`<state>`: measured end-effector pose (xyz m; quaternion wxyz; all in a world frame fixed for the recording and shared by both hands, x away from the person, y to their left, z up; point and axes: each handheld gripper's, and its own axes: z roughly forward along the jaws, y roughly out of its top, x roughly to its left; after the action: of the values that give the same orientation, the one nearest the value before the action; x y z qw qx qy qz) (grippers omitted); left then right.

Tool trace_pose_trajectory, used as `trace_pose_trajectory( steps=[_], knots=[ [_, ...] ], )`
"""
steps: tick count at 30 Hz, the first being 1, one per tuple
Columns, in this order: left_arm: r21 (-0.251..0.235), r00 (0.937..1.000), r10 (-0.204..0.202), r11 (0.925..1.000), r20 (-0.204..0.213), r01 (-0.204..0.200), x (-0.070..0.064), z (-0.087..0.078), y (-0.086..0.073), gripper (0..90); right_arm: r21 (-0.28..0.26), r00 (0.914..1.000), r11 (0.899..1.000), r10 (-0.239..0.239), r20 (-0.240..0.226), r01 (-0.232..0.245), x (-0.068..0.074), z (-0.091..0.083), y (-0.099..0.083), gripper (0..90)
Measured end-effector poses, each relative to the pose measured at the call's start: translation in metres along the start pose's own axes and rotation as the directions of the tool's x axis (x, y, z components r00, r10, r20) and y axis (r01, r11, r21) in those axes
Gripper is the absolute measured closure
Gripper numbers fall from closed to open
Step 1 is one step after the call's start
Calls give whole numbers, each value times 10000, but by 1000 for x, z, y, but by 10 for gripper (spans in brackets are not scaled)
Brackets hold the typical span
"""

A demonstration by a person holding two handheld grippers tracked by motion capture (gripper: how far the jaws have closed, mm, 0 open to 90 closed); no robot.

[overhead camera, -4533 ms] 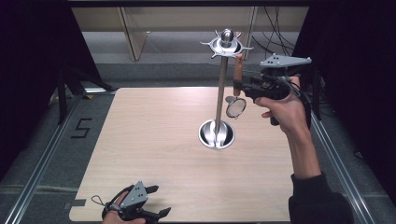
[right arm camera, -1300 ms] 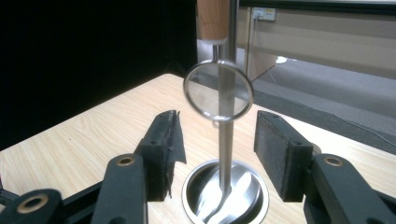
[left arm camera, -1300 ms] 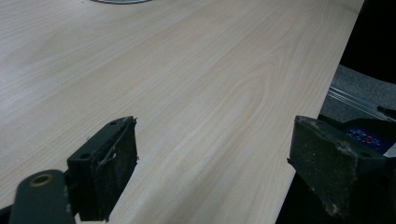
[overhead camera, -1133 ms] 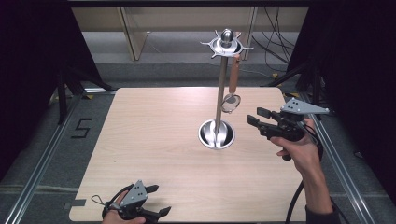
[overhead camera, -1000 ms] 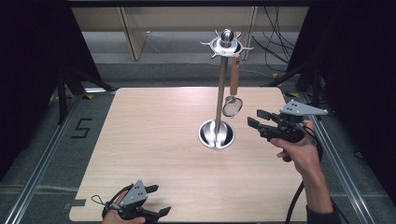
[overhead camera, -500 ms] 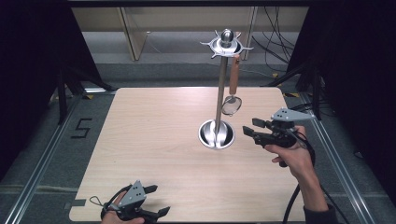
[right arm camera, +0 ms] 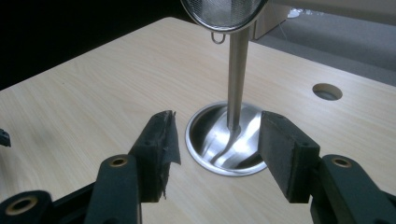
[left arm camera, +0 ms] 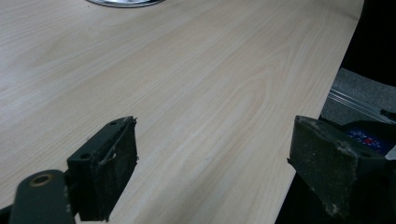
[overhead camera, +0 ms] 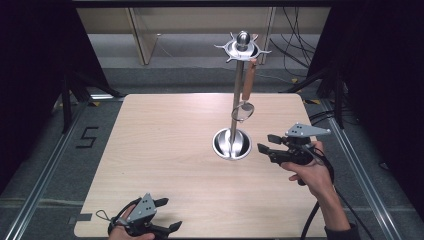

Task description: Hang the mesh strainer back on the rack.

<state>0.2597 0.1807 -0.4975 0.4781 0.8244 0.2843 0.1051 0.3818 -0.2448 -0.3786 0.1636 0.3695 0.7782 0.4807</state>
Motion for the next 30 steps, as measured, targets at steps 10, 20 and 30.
trace_pose_trajectory(
  steps=[10,20,30],
  knots=[
    [21,10000,3,10000,40,-3,0,0,-1,147,216,9998,9997,99,-144,-95,2,-2,-10,433],
    [-91,10000,-57,9999,-31,57,-1,1,-1,147,201,9993,9994,276,-253,-271,6,-4,-16,412],
    [-144,10000,-39,9999,-35,39,-1,2,-1,147,295,9998,9996,-13,-214,19,11,1,-24,389]
  ],
)
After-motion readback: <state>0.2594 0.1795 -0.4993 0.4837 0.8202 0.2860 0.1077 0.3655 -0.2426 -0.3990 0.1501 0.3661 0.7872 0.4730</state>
